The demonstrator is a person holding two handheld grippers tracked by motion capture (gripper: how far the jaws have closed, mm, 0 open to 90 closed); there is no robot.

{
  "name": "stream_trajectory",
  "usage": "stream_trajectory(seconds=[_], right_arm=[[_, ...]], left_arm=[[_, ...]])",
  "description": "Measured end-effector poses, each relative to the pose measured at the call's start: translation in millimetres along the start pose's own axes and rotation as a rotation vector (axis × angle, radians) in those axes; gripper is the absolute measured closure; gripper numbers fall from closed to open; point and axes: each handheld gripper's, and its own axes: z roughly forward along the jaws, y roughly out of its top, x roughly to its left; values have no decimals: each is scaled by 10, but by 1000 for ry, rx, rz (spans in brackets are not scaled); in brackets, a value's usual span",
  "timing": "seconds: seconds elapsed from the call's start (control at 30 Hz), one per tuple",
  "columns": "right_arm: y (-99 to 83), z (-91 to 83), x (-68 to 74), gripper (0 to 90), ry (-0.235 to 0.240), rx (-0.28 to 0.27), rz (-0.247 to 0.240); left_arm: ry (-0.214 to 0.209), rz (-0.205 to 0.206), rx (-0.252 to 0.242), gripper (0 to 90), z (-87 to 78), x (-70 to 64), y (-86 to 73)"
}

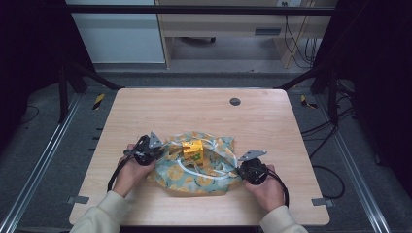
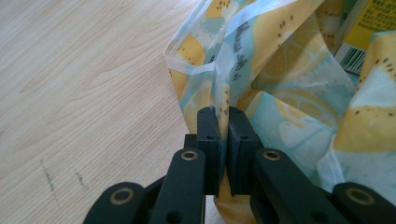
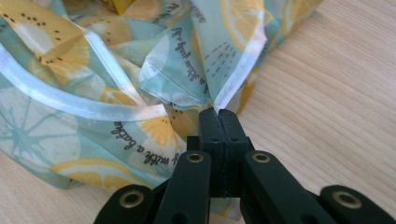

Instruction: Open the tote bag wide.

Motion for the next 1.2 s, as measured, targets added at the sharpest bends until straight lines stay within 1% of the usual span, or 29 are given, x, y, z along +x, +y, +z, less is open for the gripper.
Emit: stream_trajectory(seconds=[0.03,0.13,0.23,0.3,0.37,0.6,0.67,0.7,0.8,0.93,0.97,1.0,1.03,1.1,1.17,1.2], right_arm=[[-11,0,-26,900,-9,4,15],[-16,14,-58,900,-17,1,21],[-14,20,-68,900,-9,0,27],[-11,27,-77,900,-9,-4,25],[-10,29,-79,900,-9,-1,35],[-22,33,-95,900,-21,5,43],[-27,33,-100,900,-25,7,39],[-29,35,-102,900,-24,8,40],[-36,35,-103,900,-24,13,35],[-42,27,-101,900,-30,14,35],[-44,26,-102,900,-32,16,35],[-44,26,-102,900,-32,16,35],[-49,28,-100,900,-32,15,42],[-63,39,-111,900,-25,1,46],[-70,39,-114,900,-19,1,51],[-92,31,-131,804,-18,-30,66]], left_arm=[[-1,-7,-2,853,2,8,-5],[0,-13,-7,857,26,18,-21],[2,-11,-7,858,33,30,-30],[1,-23,-7,859,40,55,-44],[1,-24,-7,861,44,59,-48],[2,-16,0,867,36,53,-57],[1,-18,2,868,26,57,-64],[1,-12,8,869,23,57,-67],[5,-17,6,869,25,42,-72],[2,-8,13,869,3,31,-69],[4,-9,7,869,-1,22,-68],[0,0,21,869,-18,20,-63],[0,-2,22,868,-17,14,-66],[1,-7,29,851,-9,14,-75],[9,-14,23,809,-10,10,-84],[17,-10,25,763,-27,11,-83]])
